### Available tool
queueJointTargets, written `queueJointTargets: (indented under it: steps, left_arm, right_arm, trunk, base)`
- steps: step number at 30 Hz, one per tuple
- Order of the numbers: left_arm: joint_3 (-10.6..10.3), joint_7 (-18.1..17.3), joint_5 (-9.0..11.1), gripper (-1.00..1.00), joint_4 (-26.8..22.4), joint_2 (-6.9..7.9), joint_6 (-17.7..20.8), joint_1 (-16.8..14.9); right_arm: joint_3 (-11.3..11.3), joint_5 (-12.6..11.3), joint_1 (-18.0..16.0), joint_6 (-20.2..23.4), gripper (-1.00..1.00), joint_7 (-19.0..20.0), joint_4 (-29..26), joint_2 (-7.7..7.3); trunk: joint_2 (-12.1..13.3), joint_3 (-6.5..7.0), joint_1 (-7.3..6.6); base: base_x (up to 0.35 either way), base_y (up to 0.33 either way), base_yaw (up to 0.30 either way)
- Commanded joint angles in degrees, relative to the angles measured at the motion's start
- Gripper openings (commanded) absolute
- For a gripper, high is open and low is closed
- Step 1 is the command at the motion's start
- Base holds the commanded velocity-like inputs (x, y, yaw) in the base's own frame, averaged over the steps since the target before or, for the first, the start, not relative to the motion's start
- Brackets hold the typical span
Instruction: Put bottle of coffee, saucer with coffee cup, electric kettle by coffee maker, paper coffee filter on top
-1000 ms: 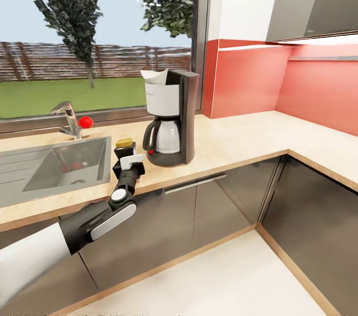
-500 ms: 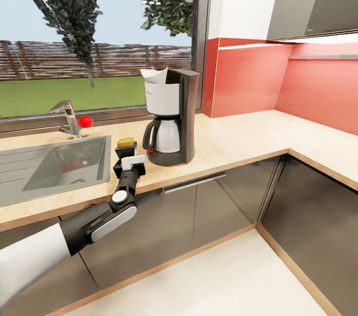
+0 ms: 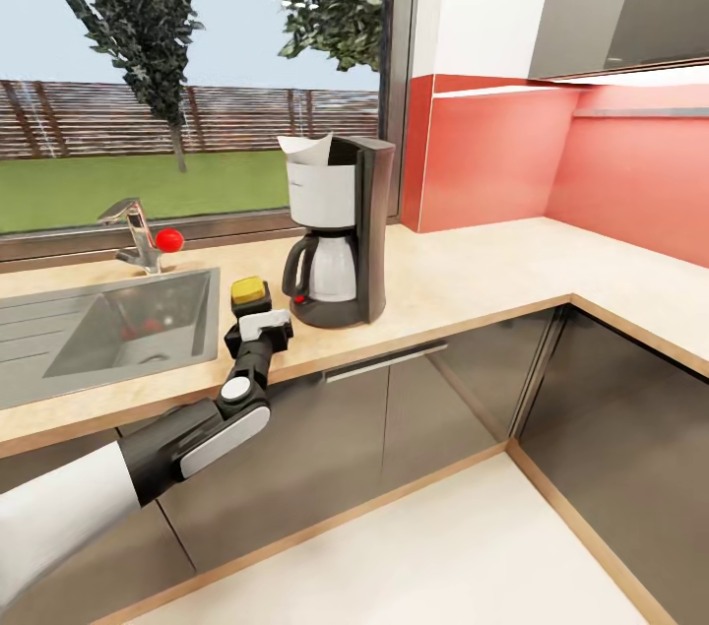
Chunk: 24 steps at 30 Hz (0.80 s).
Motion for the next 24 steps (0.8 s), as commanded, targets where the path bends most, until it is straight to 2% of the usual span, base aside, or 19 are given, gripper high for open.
queueJointTargets:
  steps: [1,24]
  left_arm:
    - [-0.27,0.16,0.58,1.00,0.13,0.05,-0.59,-0.11]
    - [-0.30,0.19,0.58,1.00,0.36,0.05,-0.61,-0.11]
  right_arm:
    - [-0.21,0.33,-0.02,-0.19,1.00,0.23,-0.01,0.00]
    - [-0.21,0.33,-0.02,-0.19,1.00,0.23,-0.01,0.00]
  trunk:
    - [-0.03,-0.06,0.00]
    - [-0.03,-0.06,0.00]
  base:
    - [0.000,0.000,0.000]
    - [-0.013,0.000,0.000]
